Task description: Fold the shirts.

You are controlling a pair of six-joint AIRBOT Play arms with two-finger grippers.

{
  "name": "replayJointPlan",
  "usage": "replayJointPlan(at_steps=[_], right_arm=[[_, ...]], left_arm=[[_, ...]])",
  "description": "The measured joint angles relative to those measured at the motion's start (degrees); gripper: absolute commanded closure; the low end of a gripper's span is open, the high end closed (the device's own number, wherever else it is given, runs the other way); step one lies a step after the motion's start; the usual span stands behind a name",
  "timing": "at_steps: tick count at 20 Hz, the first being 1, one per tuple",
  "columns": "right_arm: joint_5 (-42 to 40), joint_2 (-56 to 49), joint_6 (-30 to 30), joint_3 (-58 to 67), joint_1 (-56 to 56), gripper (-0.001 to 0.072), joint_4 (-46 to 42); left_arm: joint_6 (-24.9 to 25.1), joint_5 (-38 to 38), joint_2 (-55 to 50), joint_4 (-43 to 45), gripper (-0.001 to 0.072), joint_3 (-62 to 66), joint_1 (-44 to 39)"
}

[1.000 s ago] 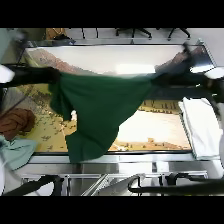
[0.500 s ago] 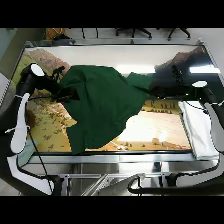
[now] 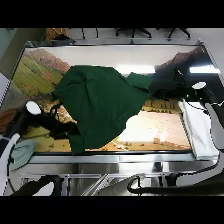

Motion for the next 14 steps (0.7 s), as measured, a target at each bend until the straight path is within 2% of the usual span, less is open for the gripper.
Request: replayJointPlan(at_steps=[4, 8, 9, 10, 11, 13, 14], right_arm=[[-3.39, -5.97, -0.26, 3.39, 0.13, 0.0274, 4.28], [-4.11, -12.26, -0.7, 8.55, 1.36, 0.0274, 6.47], [-4.09, -13.62, -1.11, 9.7, 1.84, 0.0274, 6.99], [-4.09, -14.67, -1.6, 10.75, 2.34, 0.0274, 7.41], [-4.02, -15.69, -1.97, 11.72, 2.89, 0.0275, 7.96], [-4.11, -17.46, -2.91, 13.64, 4.04, 0.0285, 8.26], [-4.2, -18.08, -3.23, 14.4, 4.52, 0.0388, 8.24]], left_arm=[[-1.16, 12.87, 7.52, -8.33, 0.0, -15.19, -6.03], [-1.95, 27.56, 9.18, -14.4, 0.0004, -22.75, -11.87], [-2.34, 30.51, 8.55, -16.02, 0.0154, -23.39, -12.66], [-2.32, 33.11, 7.45, -16.41, 0.0487, -23.56, -13.16], [-1.88, 35.63, 5.84, -16.31, 0.0686, -23.45, -13.31], [0.15, 37.42, 2.4, -16.65, 0.0687, -21.84, -13.0], [1.25, 36.98, 0.68, -17.0, 0.0687, -20.61, -12.61]])
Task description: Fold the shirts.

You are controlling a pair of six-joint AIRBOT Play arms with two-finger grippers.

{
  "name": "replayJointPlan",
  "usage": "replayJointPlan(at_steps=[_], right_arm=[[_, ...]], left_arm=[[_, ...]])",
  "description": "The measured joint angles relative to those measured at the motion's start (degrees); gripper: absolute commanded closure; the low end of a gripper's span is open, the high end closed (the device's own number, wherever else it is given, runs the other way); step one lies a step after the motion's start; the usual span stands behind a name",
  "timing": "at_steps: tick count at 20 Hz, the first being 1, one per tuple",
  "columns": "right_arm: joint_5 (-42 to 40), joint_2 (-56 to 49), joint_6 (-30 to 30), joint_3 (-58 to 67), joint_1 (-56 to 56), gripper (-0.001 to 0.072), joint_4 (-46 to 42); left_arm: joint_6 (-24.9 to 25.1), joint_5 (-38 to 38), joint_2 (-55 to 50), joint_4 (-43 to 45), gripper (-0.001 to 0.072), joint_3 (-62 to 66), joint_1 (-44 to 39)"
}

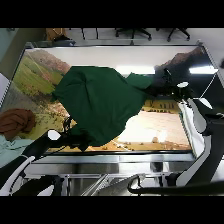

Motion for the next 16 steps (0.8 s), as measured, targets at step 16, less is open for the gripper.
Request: replayJointPlan(at_steps=[16], right_arm=[[14.23, 27.02, 8.68, -20.2, -3.56, 0.0693, -14.75]], left_arm=[[4.07, -13.57, -8.96, 17.16, 0.069, 32.24, 18.86]])
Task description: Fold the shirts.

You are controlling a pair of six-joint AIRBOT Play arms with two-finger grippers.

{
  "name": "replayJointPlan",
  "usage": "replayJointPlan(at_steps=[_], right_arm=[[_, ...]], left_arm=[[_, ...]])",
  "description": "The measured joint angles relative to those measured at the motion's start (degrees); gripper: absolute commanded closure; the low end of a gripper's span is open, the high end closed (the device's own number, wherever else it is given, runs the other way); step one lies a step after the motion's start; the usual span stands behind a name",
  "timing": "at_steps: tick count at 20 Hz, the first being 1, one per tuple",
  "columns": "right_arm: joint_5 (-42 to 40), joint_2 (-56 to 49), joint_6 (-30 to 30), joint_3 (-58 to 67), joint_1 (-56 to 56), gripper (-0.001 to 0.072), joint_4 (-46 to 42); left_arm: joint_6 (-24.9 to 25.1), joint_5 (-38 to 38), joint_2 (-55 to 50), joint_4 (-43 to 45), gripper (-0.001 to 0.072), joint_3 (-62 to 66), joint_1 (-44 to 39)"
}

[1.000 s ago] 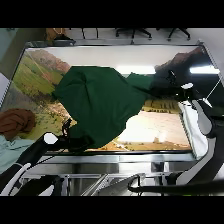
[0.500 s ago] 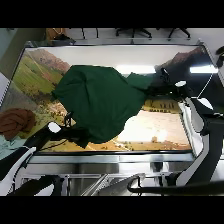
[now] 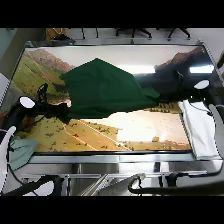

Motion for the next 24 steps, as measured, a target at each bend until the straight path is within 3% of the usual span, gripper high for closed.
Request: replayJointPlan(at_steps=[3, 8, 9, 10, 11, 12, 15, 18, 19, 20, 24], right_arm=[[-0.46, 13.09, 2.86, -18.43, 4.74, 0.0693, 2.97], [-13.7, 29.03, 5.55, -41.72, 21.68, 0.069, 15.98], [-16.85, 30.23, 5.84, -43.56, 25.03, 0.069, 17.86], [-19.85, 30.97, 5.95, -44.98, 28.3, 0.0681, 19.32], [-22.1, 31.23, 5.99, -45.83, 30.75, 0.0599, 20.39], [-23.93, 31.23, 6.12, -46.34, 32.63, 0.0418, 21.2], [-23.89, 30.8, 6.4, -45.18, 32.44, 0.041, 20.35], [-15.91, 29.81, 8.15, -39.06, 21.94, 0.0408, 13.16], [-12.52, 29.05, 8.55, -36.41, 17.33, 0.0345, 10.45], [-9.42, 27.82, 8.52, -33.46, 12.37, 0.0249, 7.93], [-4.39, 18.49, 4.7, -21.57, -0.42, 0.0253, 4.39]], left_arm=[[1.53, 0.13, -7.15, 0.72, 0.069, 8.37, -0.02], [2.32, -1.88, -19.82, 0.98, 0.0677, 23.96, 0.15], [2.32, -2.73, -21.66, 0.96, 0.0454, 26.53, 0.17], [2.1, -3.61, -23.28, 0.9, 0.0095, 29.07, 0.2], [1.51, -4.87, -24.79, 0.76, 0.0011, 31.76, 0.22], [0.74, -6.58, -25.94, 0.74, 0.0011, 34.42, 0.33], [-1.09, -14.47, -27.56, 0.79, 0.0012, 40.83, 1.14], [-2.29, -24.35, -25.62, 0.96, 0.0012, 40.54, 1.6], [-2.69, -26.18, -23.67, 0.94, 0.0012, 37.97, 1.4], [-2.71, -27.08, -21.29, 0.94, 0.0012, 34.23, 0.94], [-2.89, -22.51, -10.21, 0.68, 0.0012, 14.4, -3.48]])
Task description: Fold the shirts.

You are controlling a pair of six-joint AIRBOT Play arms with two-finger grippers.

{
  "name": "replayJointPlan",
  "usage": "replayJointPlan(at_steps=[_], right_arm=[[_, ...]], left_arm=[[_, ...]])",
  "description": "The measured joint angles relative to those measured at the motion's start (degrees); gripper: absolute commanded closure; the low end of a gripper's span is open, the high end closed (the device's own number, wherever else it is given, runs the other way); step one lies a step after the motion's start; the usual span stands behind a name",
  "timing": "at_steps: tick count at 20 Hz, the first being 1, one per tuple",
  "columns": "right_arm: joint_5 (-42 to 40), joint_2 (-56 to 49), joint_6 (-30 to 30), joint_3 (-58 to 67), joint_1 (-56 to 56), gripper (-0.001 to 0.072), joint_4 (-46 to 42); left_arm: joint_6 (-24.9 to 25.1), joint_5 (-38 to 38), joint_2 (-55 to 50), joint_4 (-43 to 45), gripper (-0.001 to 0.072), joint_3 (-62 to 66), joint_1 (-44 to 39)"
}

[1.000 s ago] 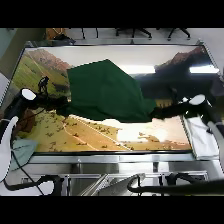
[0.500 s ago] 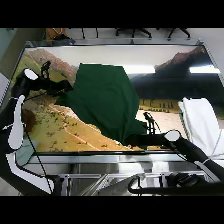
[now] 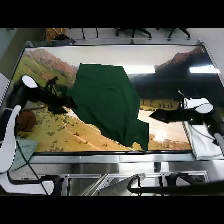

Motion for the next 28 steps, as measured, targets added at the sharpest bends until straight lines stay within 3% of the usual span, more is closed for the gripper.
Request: replayJointPlan(at_steps=[5, 9, 10, 11, 12, 14, 16, 17, 18, 19, 21, 23, 28], right_arm=[[0.0, -20.37, -6.78, 17.66, -1.51, 0.0255, 7.52], [0.61, -35.15, -8.59, 31.52, 2.45, 0.0256, 10.73], [0.68, -37.94, -8.76, 34.18, 3.54, 0.0257, 10.99], [0.72, -40.39, -8.81, 36.61, 4.52, 0.0258, 11.23], [0.79, -42.58, -8.94, 38.8, 5.46, 0.0261, 11.47], [0.85, -45.64, -8.94, 42.21, 6.95, 0.0263, 11.58], [1.14, -47.23, -8.15, 44.54, 7.93, 0.028, 10.12], [1.16, -47.65, -7.43, 45.51, 8.26, 0.037, 8.48], [1.14, -48.04, -6.73, 46.4, 8.5, 0.0375, 6.91], [1.55, -48.33, -5.99, 47.19, 8.7, 0.0379, 5.66], [2.27, -48.65, -5.18, 48.65, 9.18, 0.0609, 2.84], [4.28, -48.92, -4.55, 50.05, 9.64, 0.069, 0.85], [8.39, -45.68, -1.22, 52.33, 10.91, 0.0693, -6.51]], left_arm=[[-2.05, 19.37, 9.07, -0.17, 0.0012, -21.35, -5.46], [-3.28, 33.9, 8.85, -3.5, 0.0012, -27.3, -6.86], [-3.32, 36.35, 8.09, -4.55, 0.0069, -27.39, -7.08], [-3.48, 38.34, 7.1, -4.94, 0.0242, -27.08, -7.37], [-3.48, 39.87, 5.92, -5.14, 0.0356, -26.36, -7.56], [-3.56, 41.11, 3.5, -5.49, 0.0378, -24.13, -7.8], [-3.41, 40.68, 1.49, -5.68, 0.0541, -21.84, -7.93], [-3.1, 40.24, 0.72, -5.6, 0.0617, -21.0, -7.93], [-2.75, 39.65, 0.15, -5.57, 0.0688, -20.44, -7.98], [-2.32, 39.12, -0.24, -5.6, 0.0687, -19.89, -8.02], [-1.9, 38.45, -0.68, -5.84, 0.0688, -19.3, -8.0], [-1.7, 38.1, -0.94, -6.03, 0.0689, -18.99, -8.0], [-0.39, 35.82, -1.4, -5.05, 0.0692, -16.11, -6.54]])
